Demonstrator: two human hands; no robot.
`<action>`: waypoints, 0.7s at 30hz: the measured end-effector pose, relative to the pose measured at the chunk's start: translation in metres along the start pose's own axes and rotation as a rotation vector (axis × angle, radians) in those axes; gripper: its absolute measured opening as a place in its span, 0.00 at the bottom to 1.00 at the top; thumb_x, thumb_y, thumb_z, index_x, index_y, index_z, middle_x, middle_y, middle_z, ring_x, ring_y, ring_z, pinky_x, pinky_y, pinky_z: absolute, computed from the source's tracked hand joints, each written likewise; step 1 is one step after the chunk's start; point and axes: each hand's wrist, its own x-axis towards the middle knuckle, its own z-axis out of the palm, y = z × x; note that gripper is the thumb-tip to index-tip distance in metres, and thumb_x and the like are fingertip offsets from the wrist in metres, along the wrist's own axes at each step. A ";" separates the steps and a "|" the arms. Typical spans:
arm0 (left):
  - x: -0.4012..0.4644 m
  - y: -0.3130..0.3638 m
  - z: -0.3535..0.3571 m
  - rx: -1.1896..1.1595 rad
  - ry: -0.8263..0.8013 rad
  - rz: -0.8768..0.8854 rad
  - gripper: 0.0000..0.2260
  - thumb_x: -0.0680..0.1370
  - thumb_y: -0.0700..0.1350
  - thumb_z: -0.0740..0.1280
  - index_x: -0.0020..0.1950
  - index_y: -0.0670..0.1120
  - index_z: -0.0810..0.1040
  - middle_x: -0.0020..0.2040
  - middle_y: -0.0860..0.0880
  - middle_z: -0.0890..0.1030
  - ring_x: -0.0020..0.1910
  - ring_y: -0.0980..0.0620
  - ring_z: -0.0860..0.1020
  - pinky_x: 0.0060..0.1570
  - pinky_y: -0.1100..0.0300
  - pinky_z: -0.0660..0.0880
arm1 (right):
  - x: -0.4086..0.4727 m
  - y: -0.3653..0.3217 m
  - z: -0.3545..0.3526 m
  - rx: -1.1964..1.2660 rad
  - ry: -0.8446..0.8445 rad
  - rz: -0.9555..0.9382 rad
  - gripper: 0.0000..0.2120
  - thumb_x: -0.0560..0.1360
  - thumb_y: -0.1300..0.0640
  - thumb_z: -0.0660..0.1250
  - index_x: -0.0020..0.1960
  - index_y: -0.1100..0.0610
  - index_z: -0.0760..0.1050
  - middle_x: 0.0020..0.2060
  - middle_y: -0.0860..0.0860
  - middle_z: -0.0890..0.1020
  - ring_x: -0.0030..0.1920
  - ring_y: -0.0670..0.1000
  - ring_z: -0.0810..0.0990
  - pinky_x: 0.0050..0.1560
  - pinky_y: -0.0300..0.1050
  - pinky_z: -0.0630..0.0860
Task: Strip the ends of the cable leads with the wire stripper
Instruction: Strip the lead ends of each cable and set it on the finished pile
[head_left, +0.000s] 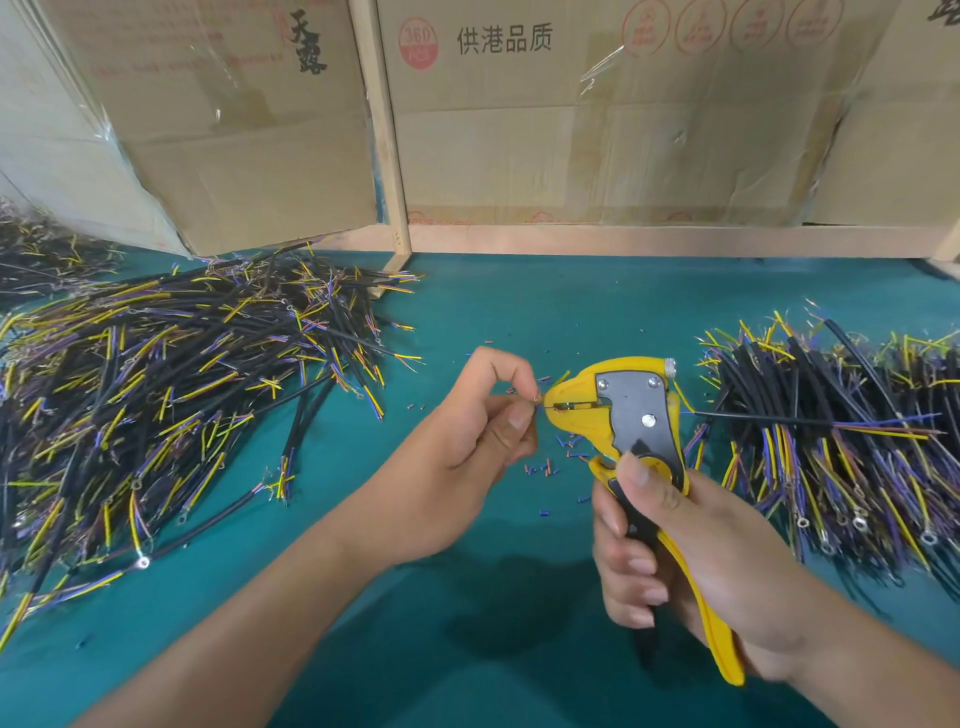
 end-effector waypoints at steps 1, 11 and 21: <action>0.000 0.001 -0.001 0.006 0.006 0.003 0.03 0.86 0.47 0.53 0.53 0.54 0.65 0.36 0.55 0.67 0.28 0.58 0.60 0.29 0.68 0.62 | 0.000 -0.001 -0.001 -0.006 0.006 0.001 0.27 0.66 0.37 0.77 0.37 0.59 0.71 0.28 0.54 0.63 0.25 0.52 0.62 0.27 0.46 0.66; 0.001 0.000 -0.009 0.042 0.068 0.008 0.03 0.85 0.45 0.56 0.52 0.52 0.65 0.35 0.43 0.64 0.28 0.60 0.63 0.31 0.73 0.62 | 0.002 -0.002 -0.003 -0.023 0.039 -0.006 0.22 0.70 0.42 0.73 0.37 0.60 0.71 0.29 0.55 0.63 0.25 0.53 0.62 0.27 0.46 0.66; -0.001 0.003 0.000 0.085 0.031 0.047 0.04 0.83 0.54 0.56 0.56 0.56 0.64 0.35 0.54 0.65 0.31 0.56 0.61 0.31 0.64 0.62 | 0.011 -0.011 -0.002 0.194 0.217 -0.109 0.10 0.68 0.56 0.71 0.44 0.63 0.80 0.34 0.58 0.72 0.34 0.57 0.74 0.36 0.52 0.78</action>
